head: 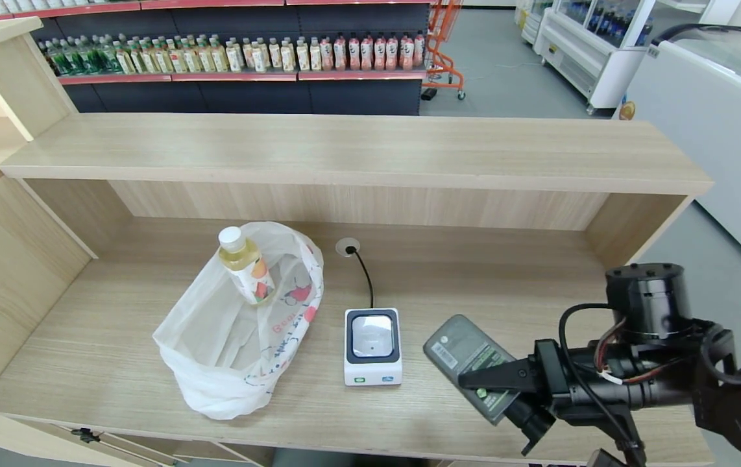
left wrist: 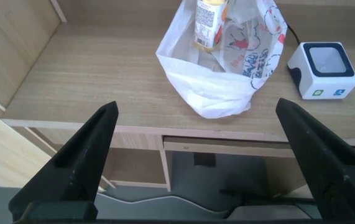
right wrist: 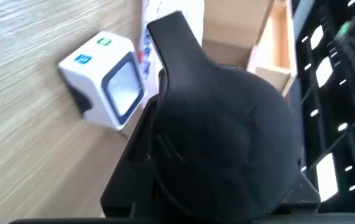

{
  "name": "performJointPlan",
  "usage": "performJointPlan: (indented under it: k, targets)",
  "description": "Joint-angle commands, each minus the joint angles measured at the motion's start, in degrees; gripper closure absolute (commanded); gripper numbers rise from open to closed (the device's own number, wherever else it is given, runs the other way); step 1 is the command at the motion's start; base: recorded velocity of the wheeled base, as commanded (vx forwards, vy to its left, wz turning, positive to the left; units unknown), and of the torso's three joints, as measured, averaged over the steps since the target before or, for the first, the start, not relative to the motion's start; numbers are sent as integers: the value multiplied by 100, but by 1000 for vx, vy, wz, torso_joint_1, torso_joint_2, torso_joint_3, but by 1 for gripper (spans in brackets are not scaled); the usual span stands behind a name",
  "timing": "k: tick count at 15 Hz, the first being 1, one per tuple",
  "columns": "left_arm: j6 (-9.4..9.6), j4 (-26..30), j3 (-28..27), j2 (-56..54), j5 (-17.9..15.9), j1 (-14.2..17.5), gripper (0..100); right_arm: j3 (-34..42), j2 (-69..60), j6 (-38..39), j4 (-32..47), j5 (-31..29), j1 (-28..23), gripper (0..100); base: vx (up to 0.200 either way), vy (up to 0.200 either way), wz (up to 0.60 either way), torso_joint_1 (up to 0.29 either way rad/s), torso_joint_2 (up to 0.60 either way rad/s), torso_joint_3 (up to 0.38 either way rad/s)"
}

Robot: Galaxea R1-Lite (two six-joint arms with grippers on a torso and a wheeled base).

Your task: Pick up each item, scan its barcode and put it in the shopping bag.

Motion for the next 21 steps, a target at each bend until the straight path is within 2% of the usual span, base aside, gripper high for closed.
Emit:
performJointPlan:
  k: [1, 3, 5, 10, 21]
  targets:
    - [0, -2, 0, 6, -2, 1, 0, -314, 516, -309, 13, 354, 221, 100, 0, 0, 0, 0, 0, 0]
    - [-9, -2, 0, 6, -2, 1, 0, -358, 718, -792, 57, 820, 238, 100, 0, 0, 0, 0, 0, 0]
    - [0, -2, 0, 6, -2, 1, 0, -358, 744, -986, 57, 837, 265, 100, 0, 0, 0, 0, 0, 0]
    - [0, -2, 0, 6, -2, 1, 0, -586, 982, -1082, 57, 864, 739, 100, 0, 0, 0, 0, 0, 0]
    - [0, -2, 0, 6, -2, 1, 0, -859, 1377, -1038, 171, 1022, 898, 100, 0, 0, 0, 0, 0, 0]
